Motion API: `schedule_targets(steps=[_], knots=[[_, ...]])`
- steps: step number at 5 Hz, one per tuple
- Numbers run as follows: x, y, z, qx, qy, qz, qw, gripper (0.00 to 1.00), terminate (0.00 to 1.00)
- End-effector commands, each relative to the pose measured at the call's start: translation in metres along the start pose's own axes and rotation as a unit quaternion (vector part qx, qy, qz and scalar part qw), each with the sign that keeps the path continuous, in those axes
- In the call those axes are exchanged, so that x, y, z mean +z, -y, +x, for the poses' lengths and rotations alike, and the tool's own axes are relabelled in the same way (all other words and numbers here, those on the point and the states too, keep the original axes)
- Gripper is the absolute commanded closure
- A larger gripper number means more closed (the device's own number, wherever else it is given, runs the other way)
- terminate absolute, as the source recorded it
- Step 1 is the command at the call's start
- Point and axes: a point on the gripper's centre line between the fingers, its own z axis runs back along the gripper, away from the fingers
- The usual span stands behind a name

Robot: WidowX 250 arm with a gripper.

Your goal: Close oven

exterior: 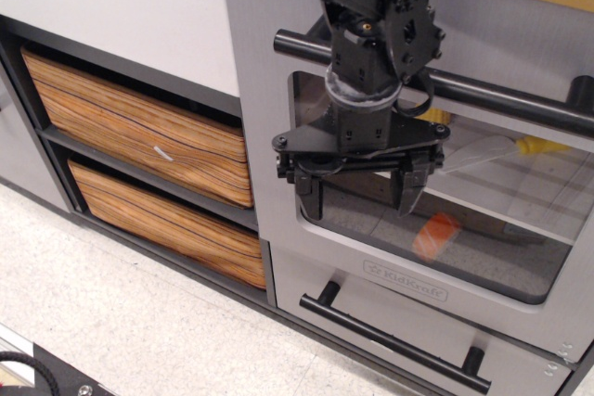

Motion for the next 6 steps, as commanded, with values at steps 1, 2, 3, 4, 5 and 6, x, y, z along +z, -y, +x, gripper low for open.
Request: schedule_targets(steps=[1,2,3,4,5,6], knots=[[0.0076,0.0088,0.0138,0.006,0.021,-0.017,0.9996,0.0,0.0],[0.0076,0.01,0.0146,0.007,0.021,-0.018,0.9996,0.0,0.0],[0.0074,0.0101,0.0153,0.007,0.024,-0.019,0.9995,0.0,0.0],[0.0068,0.0063,0.0127,-0.012,0.024,-0.006,0.9996,0.0,0.0],[0.0068,0.0063,0.0127,-0.012,0.024,-0.006,0.9996,0.0,0.0],[0.0068,0.0063,0.0127,-0.012,0.024,-0.006,0.9996,0.0,1.0]])
